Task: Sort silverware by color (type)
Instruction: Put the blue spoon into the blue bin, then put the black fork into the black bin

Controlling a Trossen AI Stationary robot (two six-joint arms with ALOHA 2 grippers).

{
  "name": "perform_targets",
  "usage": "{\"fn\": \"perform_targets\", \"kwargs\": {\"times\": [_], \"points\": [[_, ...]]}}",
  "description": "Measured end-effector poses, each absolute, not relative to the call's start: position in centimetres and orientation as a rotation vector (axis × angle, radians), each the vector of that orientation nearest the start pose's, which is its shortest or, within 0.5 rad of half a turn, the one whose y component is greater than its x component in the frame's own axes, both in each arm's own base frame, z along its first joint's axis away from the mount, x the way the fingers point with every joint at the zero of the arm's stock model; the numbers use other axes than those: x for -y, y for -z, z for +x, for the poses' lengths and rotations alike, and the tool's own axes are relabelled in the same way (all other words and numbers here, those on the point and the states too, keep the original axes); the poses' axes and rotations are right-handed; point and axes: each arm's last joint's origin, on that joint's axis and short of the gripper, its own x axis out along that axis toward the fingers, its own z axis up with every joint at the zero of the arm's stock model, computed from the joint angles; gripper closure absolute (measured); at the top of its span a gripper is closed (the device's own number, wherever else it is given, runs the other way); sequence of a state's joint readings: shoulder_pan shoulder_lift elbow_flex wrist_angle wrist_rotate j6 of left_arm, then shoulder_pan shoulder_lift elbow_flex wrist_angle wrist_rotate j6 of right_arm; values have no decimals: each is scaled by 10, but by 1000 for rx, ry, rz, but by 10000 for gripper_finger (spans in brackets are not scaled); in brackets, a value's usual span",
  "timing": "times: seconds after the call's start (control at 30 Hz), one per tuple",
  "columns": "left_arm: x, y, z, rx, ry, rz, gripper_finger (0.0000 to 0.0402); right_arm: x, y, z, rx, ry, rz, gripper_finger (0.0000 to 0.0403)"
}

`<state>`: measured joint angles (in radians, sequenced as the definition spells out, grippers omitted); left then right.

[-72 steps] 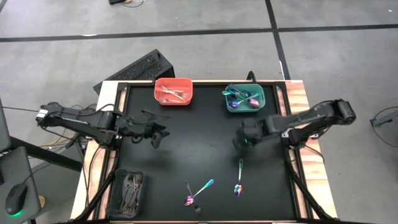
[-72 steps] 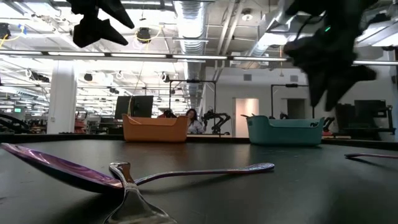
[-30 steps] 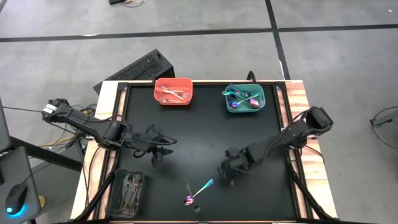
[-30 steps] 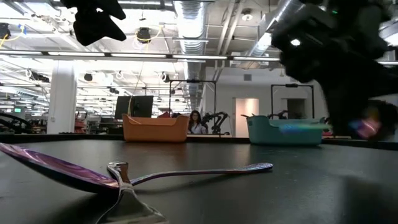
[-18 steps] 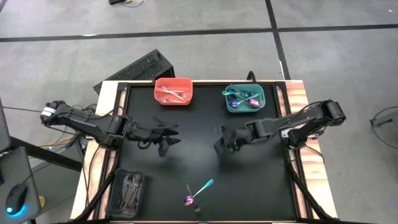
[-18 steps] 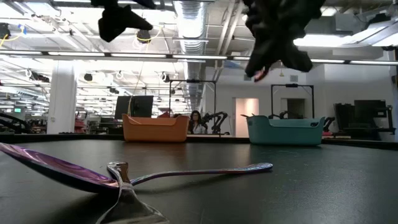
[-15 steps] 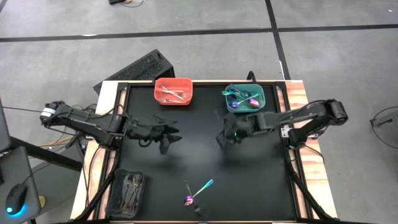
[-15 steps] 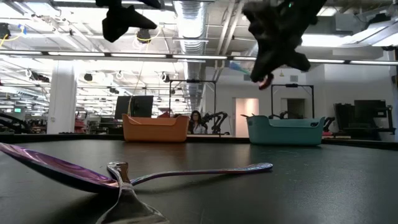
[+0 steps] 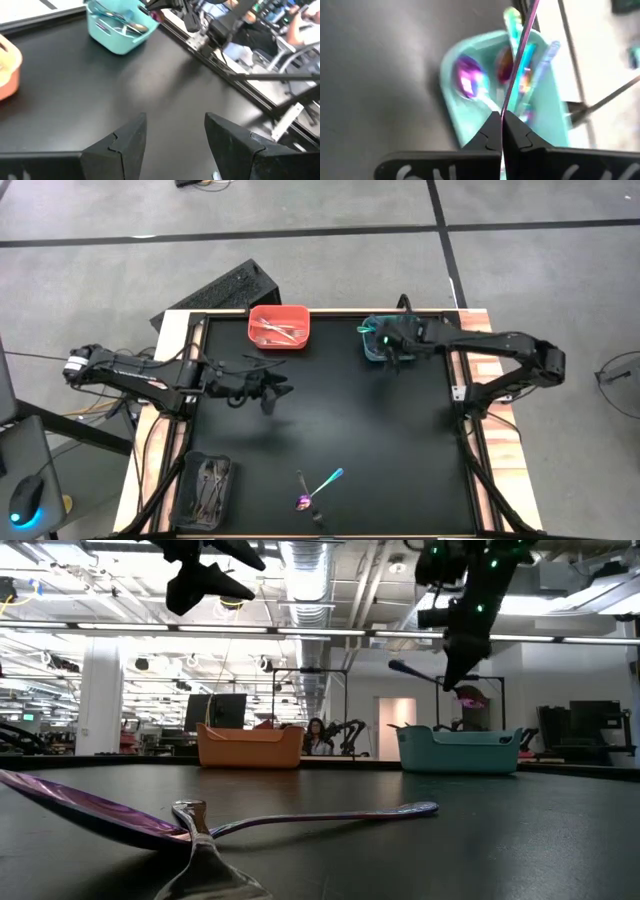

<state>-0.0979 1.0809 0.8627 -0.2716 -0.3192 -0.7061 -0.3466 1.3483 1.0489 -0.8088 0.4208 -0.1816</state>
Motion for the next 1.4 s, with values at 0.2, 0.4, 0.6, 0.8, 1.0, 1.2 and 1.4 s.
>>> {"fn": "perform_targets", "kwargs": {"times": [0.2, 0.4, 0.6, 0.8, 1.0, 1.2, 1.4], "points": [[11, -297, 232, -357, -424, -611, 214, 141, -259, 217, -1339, 519, -375, 391], [11, -297, 231, -358, -435, -631, 214, 163, -259, 204, -1340, 486, -350, 336], [11, -297, 231, -356, -438, -635, 214, 165, -260, 203, -1298, 569, -257, 254], [11, -296, 231, -361, -436, -634, 214, 146, -259, 217, -1138, 624, 70, 217], [14, -292, 229, -446, -371, -626, 214, 103, -259, 242, -1018, 394, 386, 221], [17, -286, 226, -571, -235, -549, 214, 43, -262, 265, -979, 249, 425, 238], [39, -289, 226, -615, 173, -302, 222, -13, -266, 274, -896, 283, 532, 252]]}}
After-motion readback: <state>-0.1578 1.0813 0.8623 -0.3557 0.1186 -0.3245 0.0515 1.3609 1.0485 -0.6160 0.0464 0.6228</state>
